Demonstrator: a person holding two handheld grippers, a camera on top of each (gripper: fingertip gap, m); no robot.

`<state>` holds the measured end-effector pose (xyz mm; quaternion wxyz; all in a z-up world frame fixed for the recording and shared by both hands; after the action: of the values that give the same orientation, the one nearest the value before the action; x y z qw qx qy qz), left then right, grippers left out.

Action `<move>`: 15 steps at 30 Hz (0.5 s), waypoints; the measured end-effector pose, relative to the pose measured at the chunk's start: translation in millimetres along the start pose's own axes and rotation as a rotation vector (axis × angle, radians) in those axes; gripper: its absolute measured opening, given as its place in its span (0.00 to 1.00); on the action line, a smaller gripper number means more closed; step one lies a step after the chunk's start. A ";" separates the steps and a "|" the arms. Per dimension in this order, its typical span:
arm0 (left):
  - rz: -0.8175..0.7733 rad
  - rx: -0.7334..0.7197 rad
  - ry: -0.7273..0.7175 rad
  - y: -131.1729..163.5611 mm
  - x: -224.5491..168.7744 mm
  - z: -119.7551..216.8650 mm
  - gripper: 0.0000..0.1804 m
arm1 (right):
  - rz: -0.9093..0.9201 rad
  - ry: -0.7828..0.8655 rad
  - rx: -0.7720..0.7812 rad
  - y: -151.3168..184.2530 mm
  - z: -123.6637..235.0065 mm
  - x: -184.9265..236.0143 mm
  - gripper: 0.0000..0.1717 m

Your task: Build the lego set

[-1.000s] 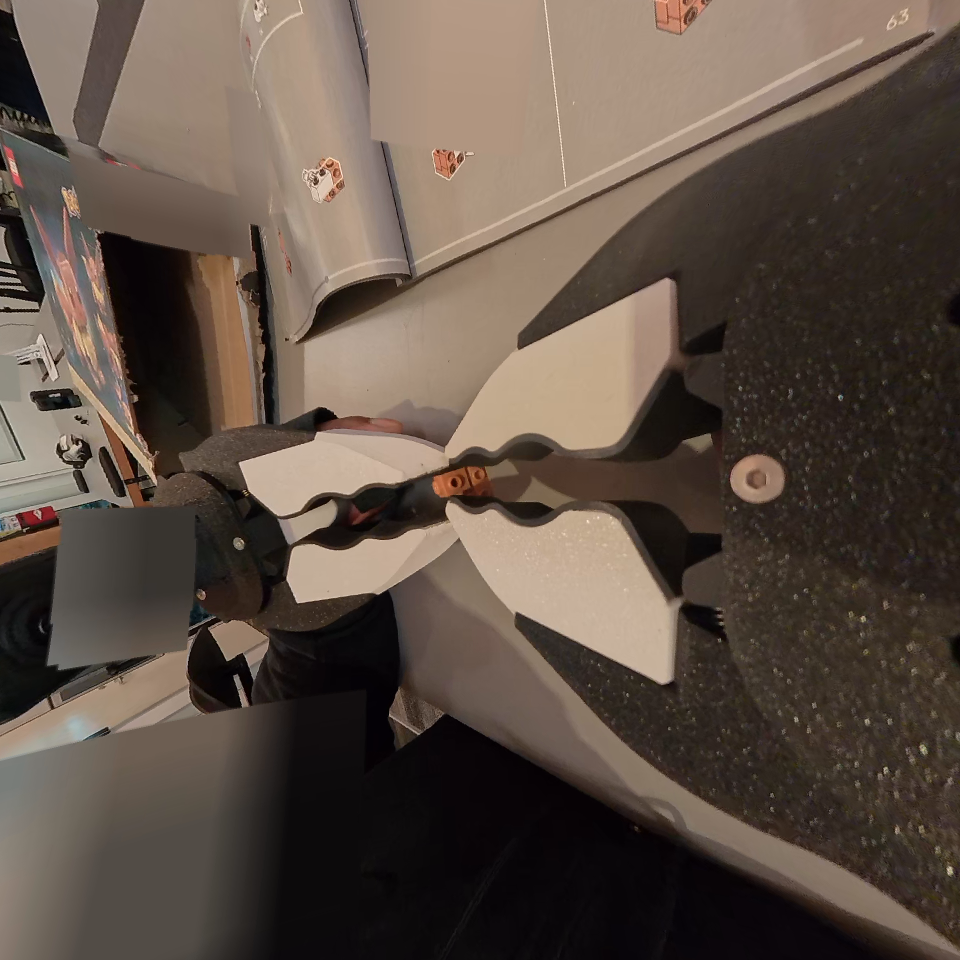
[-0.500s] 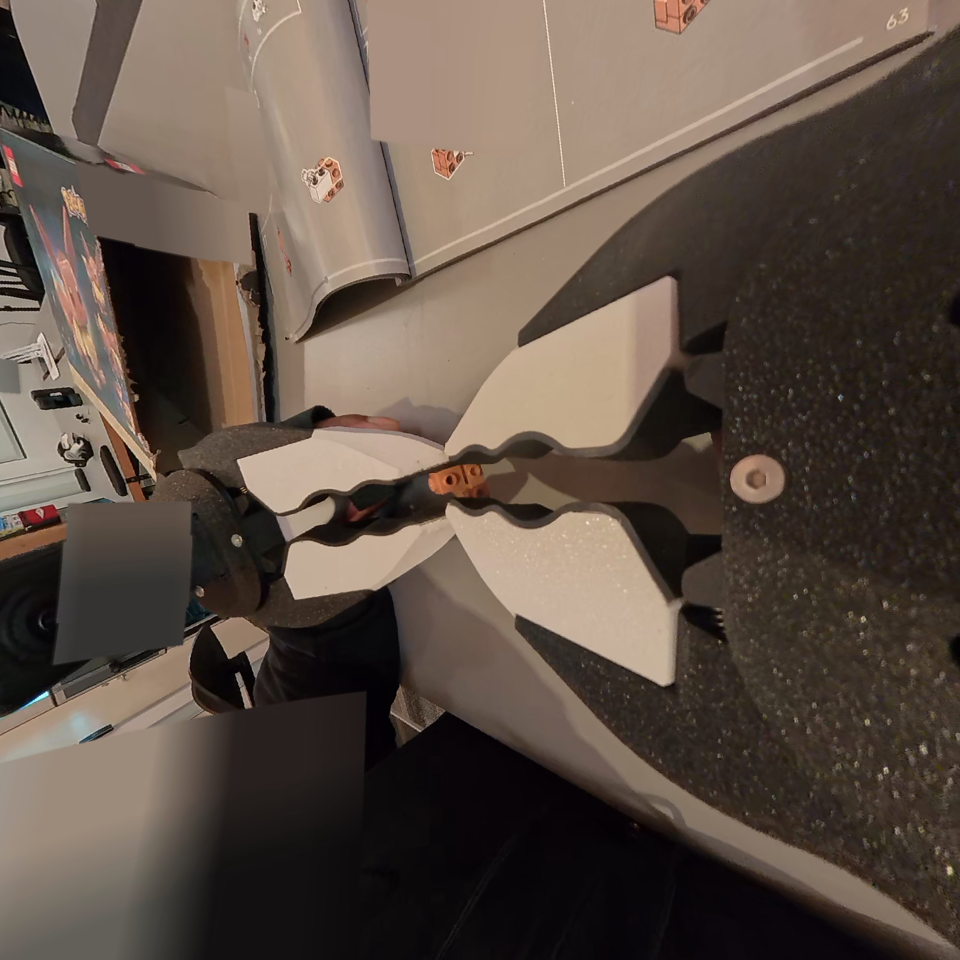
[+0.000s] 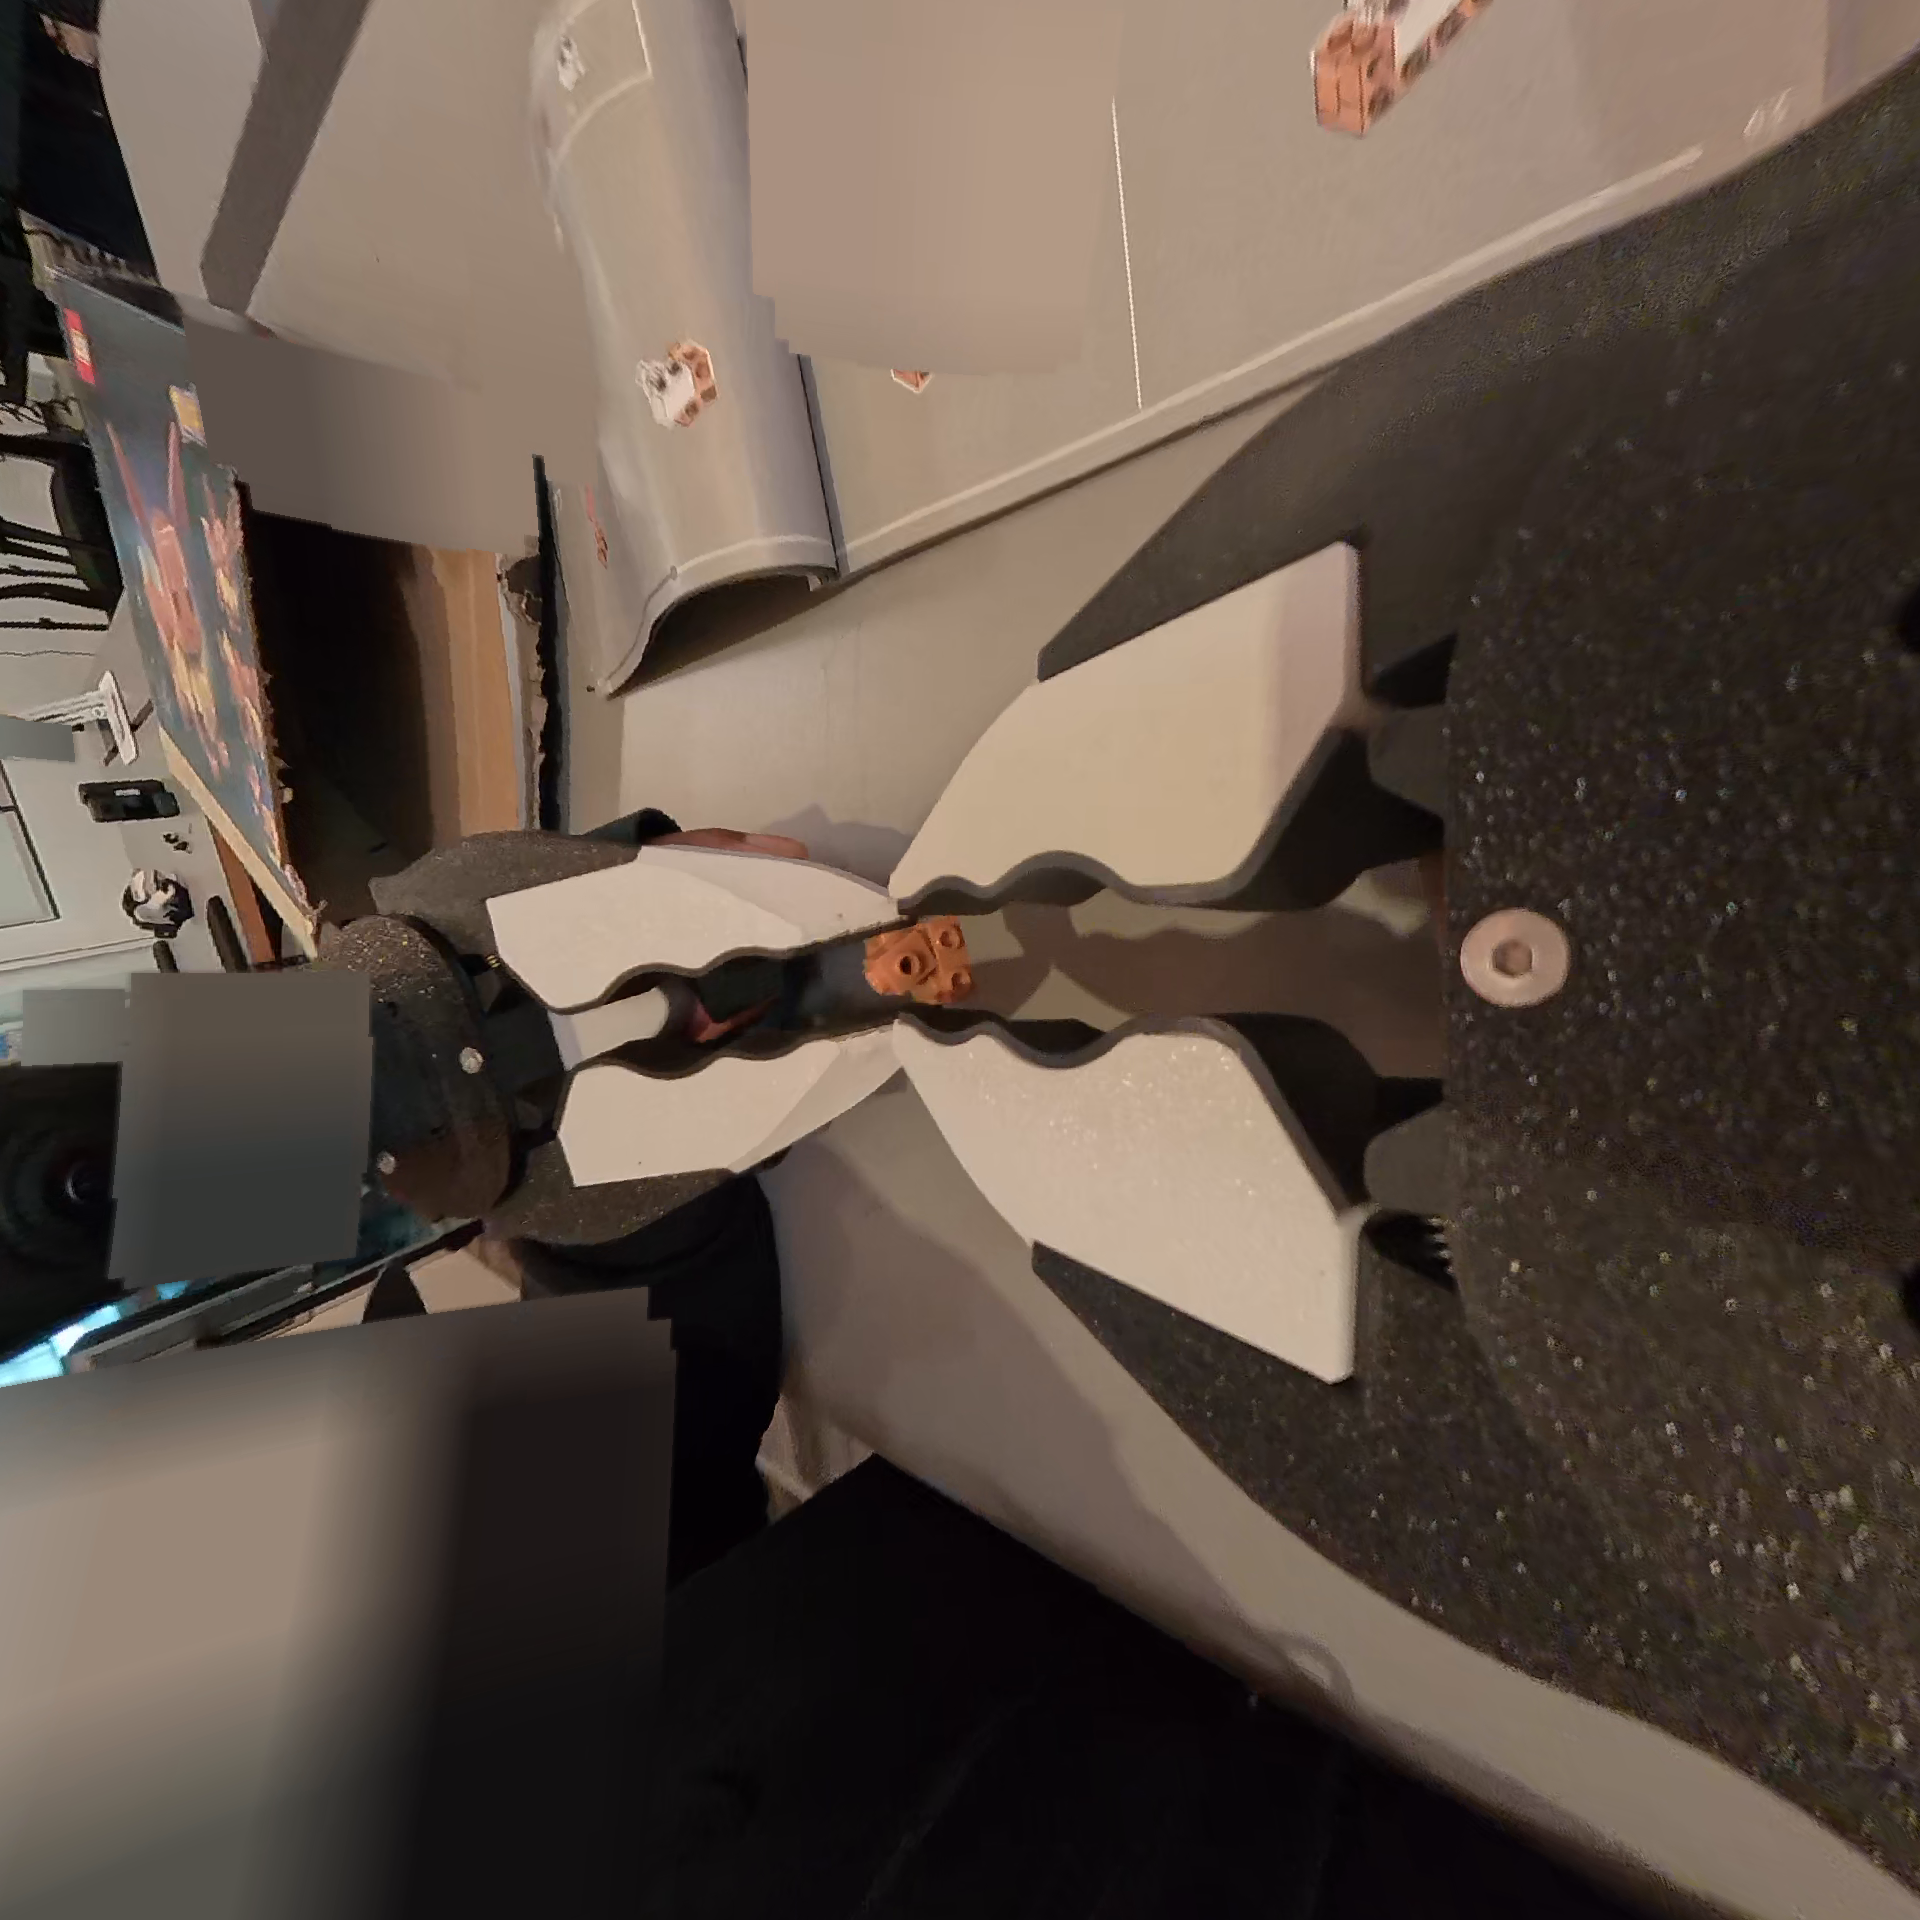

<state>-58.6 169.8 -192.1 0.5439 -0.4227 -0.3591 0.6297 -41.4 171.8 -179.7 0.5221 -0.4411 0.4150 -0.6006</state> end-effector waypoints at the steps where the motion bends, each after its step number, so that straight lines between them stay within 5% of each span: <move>1: 0.004 0.003 0.002 0.4 0.2 0.1 0.08 | 0.035 0.015 0.010 0.7 0.7 -0.8 0.10; 6: 0.022 0.016 0.014 2.0 0.4 0.5 0.09 | 0.275 0.079 0.073 1.0 4.3 -0.7 0.10; 15: 0.053 0.043 0.035 4.2 -0.1 2.3 0.09 | 0.968 0.223 0.230 2.9 8.1 4.3 0.13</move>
<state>-62.3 169.1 -195.0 0.5422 -0.4313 -0.3244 0.6440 -33.2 166.9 -180.0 0.7382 -0.0711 0.5561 -0.3752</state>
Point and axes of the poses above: each gripper's, where its closed fingertips meet, z back along the fingers, y out of its underside, x = y × z across the jaws, the point moved 1 cm from there along z, back along the fingers, and after that the axes turned 9 degrees about z, right-handed, at the moved point
